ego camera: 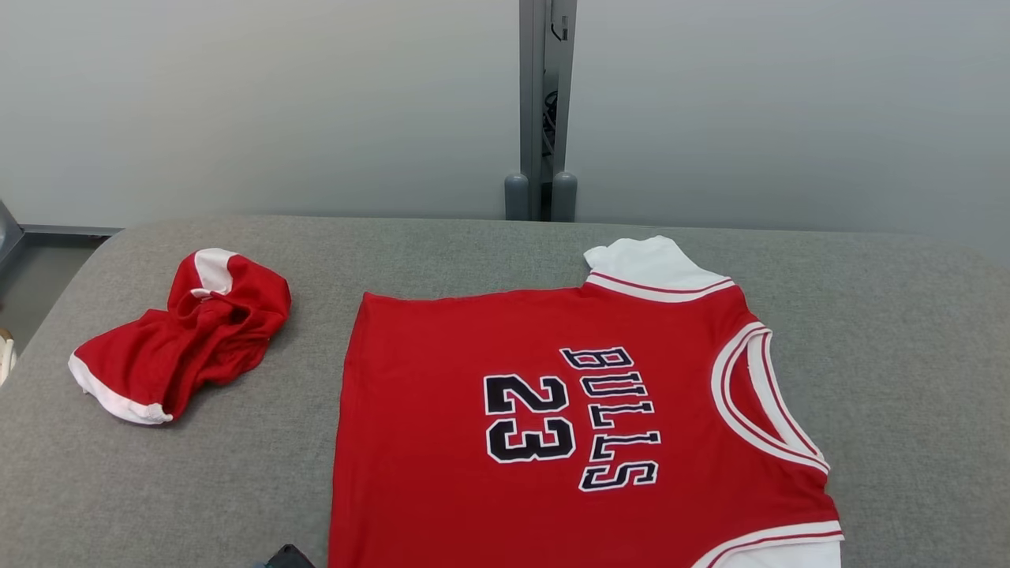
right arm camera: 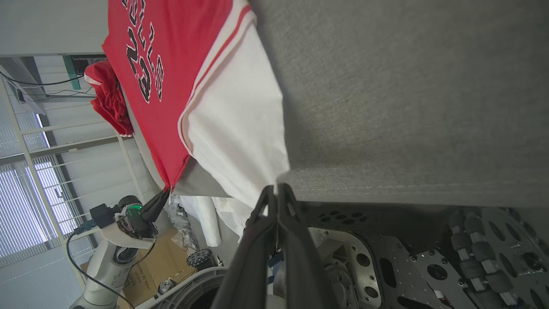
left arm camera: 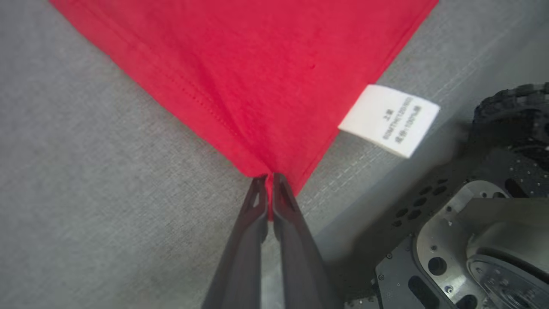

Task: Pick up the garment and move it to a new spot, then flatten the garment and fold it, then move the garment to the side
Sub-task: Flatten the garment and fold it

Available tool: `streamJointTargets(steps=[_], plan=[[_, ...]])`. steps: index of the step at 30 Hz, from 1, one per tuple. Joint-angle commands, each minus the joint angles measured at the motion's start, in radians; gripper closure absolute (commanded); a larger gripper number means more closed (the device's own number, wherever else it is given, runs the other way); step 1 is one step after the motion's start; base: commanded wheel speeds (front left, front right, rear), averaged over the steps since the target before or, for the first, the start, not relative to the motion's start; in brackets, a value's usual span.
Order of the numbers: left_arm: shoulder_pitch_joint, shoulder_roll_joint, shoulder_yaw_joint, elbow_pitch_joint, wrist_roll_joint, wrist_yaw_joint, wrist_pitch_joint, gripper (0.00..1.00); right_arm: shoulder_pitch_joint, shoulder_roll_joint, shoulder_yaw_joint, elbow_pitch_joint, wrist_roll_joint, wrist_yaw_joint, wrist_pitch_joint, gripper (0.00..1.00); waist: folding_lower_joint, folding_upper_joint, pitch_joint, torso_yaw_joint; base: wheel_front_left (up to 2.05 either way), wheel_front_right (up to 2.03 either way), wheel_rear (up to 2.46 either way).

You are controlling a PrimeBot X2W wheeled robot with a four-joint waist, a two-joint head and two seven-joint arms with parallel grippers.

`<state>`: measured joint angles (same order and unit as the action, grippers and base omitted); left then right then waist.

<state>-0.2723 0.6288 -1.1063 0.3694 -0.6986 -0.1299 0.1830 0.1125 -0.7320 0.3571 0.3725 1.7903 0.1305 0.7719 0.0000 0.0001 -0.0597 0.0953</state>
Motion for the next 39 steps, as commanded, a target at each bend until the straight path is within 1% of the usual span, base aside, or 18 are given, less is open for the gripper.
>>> streamJointTargets(steps=[1,3,5,13,14,19,24,32,36,39], plan=[[0.002,0.022,-0.004,-0.014,-0.015,0.000,0.012,1.00,0.012,-0.012,0.000,-0.004,0.011,0.001,-0.008,1.00,0.0000,-0.0001,0.001,0.001,0.00,0.00,0.00],[-0.007,0.054,-0.006,-0.061,-0.033,0.000,0.029,1.00,0.019,-0.026,0.012,-0.022,0.023,0.001,-0.021,1.00,0.0000,-0.0001,0.003,0.001,0.00,0.00,0.00],[-0.013,0.069,-0.001,-0.090,-0.041,0.000,0.035,1.00,0.018,-0.033,0.025,-0.037,0.035,0.001,-0.038,1.00,0.0000,-0.0001,0.006,0.001,0.00,0.00,0.00],[-0.032,0.069,0.041,-0.142,-0.065,0.035,0.003,1.00,-0.037,-0.053,0.050,-0.107,0.111,0.001,-0.120,1.00,0.0000,-0.0001,0.014,-0.002,0.00,0.00,0.00],[-0.037,0.063,0.055,-0.148,-0.079,0.043,-0.008,1.00,-0.055,-0.060,0.056,-0.127,0.134,0.001,-0.141,1.00,0.0000,-0.0001,0.015,-0.002,0.00,0.00,0.00],[-0.053,0.052,0.095,-0.161,-0.123,0.049,-0.023,1.00,-0.110,-0.077,0.076,-0.153,0.178,0.001,-0.201,1.00,0.0000,-0.0001,0.015,-0.001,0.00,0.00,0.00],[-0.066,0.037,0.127,-0.167,-0.167,0.052,-0.025,1.00,-0.162,-0.078,0.105,-0.154,0.188,0.001,-0.253,1.00,0.0000,-0.0001,0.018,0.003,0.00,0.00,0.00],[-0.089,-0.013,0.193,-0.131,-0.260,0.078,-0.039,1.00,-0.284,-0.047,0.169,-0.102,0.181,0.001,-0.340,1.00,0.0000,-0.0001,0.048,0.010,0.00,0.00,0.00],[-0.104,-0.045,0.217,-0.090,-0.280,0.106,-0.051,1.00,-0.353,-0.024,0.198,-0.058,0.165,0.001,-0.379,1.00,0.0000,-0.0001,0.073,0.011,0.00,0.00,0.00],[-0.114,-0.072,0.238,-0.058,-0.306,0.112,-0.061,1.00,-0.402,-0.007,0.213,-0.026,0.156,0.001,-0.407,1.00,0.0000,-0.0001,0.093,0.010,0.00,0.00,0.00]])
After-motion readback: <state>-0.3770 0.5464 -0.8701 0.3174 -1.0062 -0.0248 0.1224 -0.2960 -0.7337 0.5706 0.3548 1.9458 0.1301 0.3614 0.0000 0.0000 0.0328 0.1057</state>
